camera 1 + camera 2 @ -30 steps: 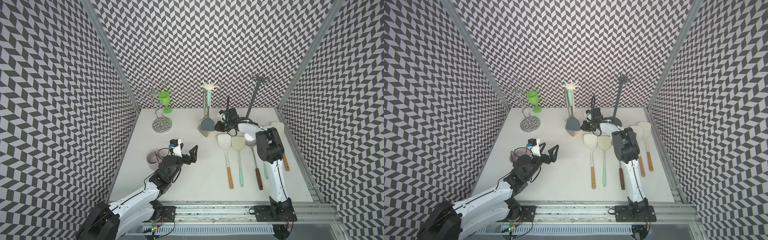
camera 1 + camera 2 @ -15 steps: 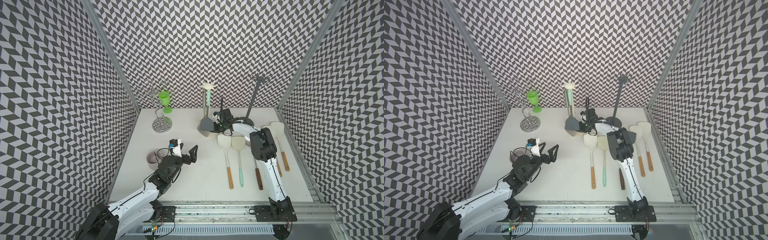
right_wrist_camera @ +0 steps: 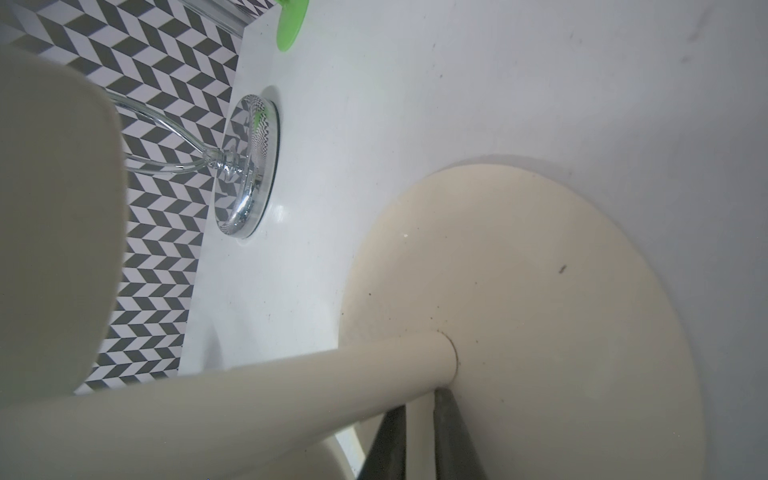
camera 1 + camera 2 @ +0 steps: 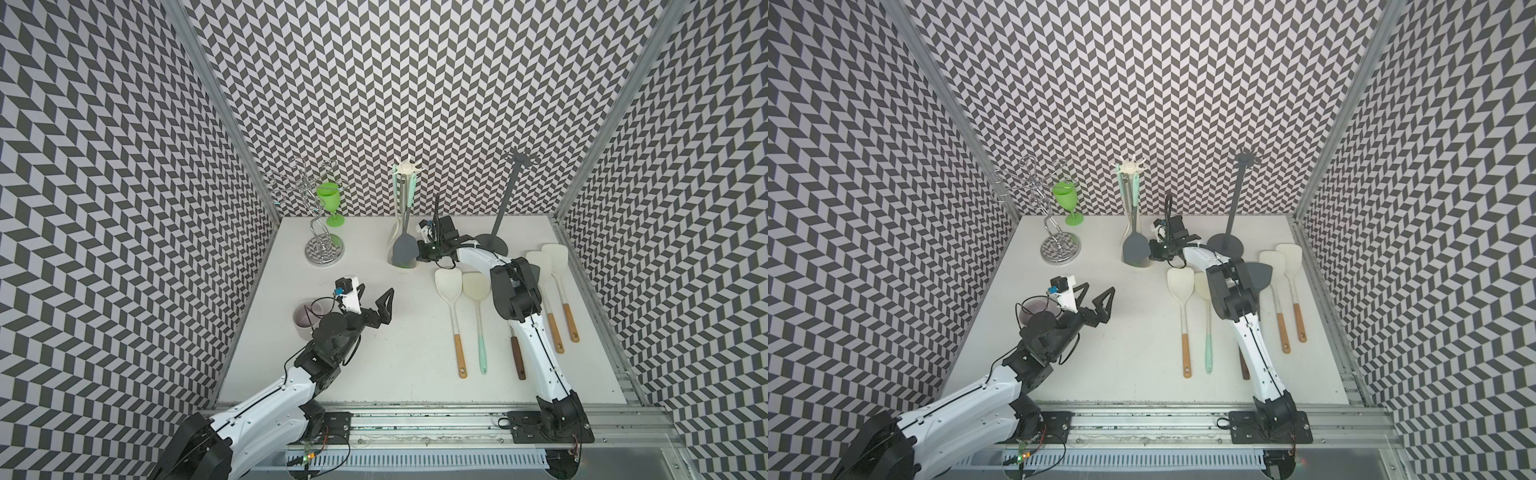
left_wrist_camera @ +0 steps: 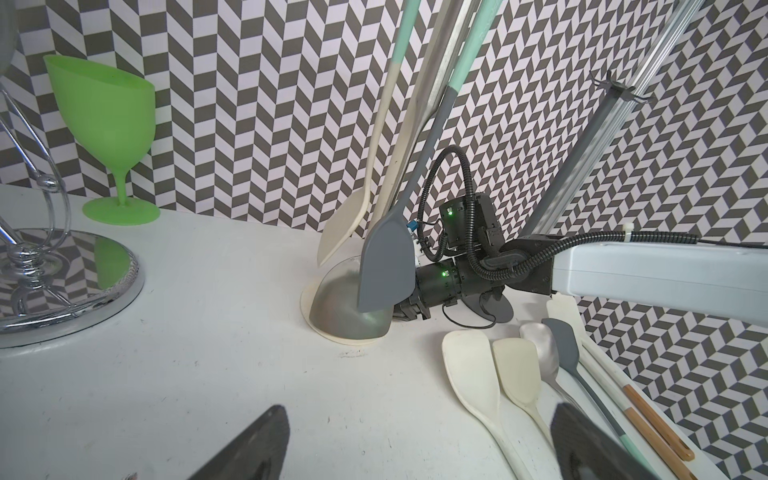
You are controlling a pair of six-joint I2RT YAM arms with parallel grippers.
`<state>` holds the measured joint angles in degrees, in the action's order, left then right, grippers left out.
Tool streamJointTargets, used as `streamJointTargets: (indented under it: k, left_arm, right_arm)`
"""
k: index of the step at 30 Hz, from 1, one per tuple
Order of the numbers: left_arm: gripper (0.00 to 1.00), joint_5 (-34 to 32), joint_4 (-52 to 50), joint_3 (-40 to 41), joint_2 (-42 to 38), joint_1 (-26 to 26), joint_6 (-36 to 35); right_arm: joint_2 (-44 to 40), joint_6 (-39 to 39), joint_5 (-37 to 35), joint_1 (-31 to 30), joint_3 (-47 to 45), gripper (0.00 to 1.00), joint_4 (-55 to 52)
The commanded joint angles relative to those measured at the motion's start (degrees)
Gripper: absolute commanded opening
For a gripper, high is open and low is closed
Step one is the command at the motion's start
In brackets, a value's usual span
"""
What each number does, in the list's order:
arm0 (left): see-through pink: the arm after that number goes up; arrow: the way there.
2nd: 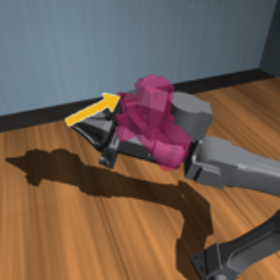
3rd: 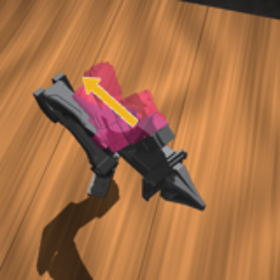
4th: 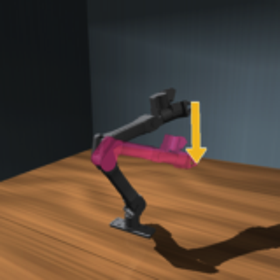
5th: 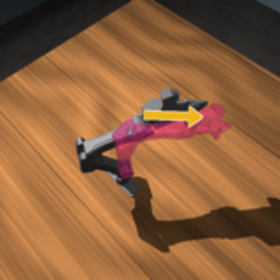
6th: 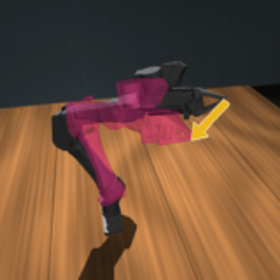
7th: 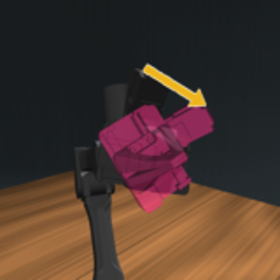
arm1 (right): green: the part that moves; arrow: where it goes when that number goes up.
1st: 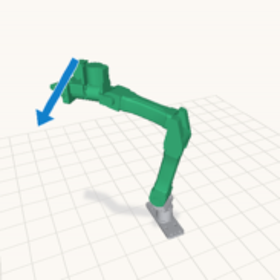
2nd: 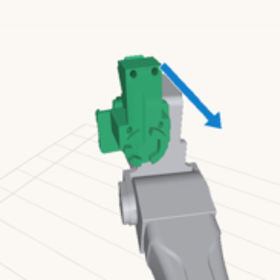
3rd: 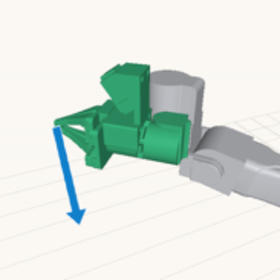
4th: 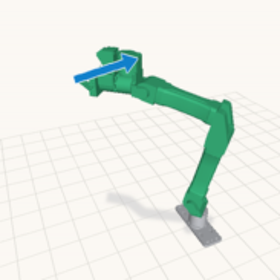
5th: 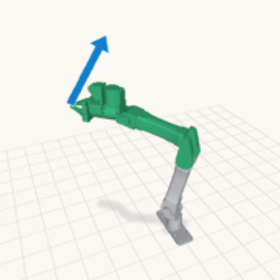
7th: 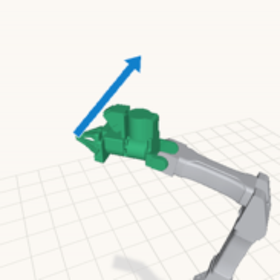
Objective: Take the spatula off the kitchen utensil rack
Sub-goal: Adjust the spatula on the rack.
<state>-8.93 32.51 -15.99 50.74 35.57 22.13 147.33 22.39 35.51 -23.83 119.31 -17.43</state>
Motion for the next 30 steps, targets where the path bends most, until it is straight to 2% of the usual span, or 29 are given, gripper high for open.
streamJointTargets:
  k: [1,10,17,22,26,30]
  left_arm:
    - [1.0,-0.2,0.5,-1.2,-1.0,-0.2,-0.6]
    - [1.0,0.1,0.0,-1.2,-2.6,-0.2,-0.3]
    - [1.0,0.1,0.0,-1.0,-3.2,-0.3,-0.1]
    - [1.0,1.2,-0.1,-1.1,-3.8,-0.2,0.2]
    - [1.0,0.9,-0.6,-1.0,-5.0,-0.2,0.2]
    - [1.0,0.6,-0.7,-0.6,-6.2,-0.2,0.2]
  right_arm:
    - [2.5,1.9,0.9,-1.2,0.6,0.16,3.0]
    - [2.7,6.7,5.0,-2.7,-0.5,0.19,10.7]
    - [2.4,8.4,5.6,-3.7,-0.5,0.2,12.8]
    - [-3.7,7.0,-0.1,-2.7,-7.1,0.23,13.3]
    - [-9.7,5.8,-1.3,-1.5,-13.5,0.29,16.4]
    - [-13.3,3.5,-2.3,-0.8,-15.7,0.32,16.1]
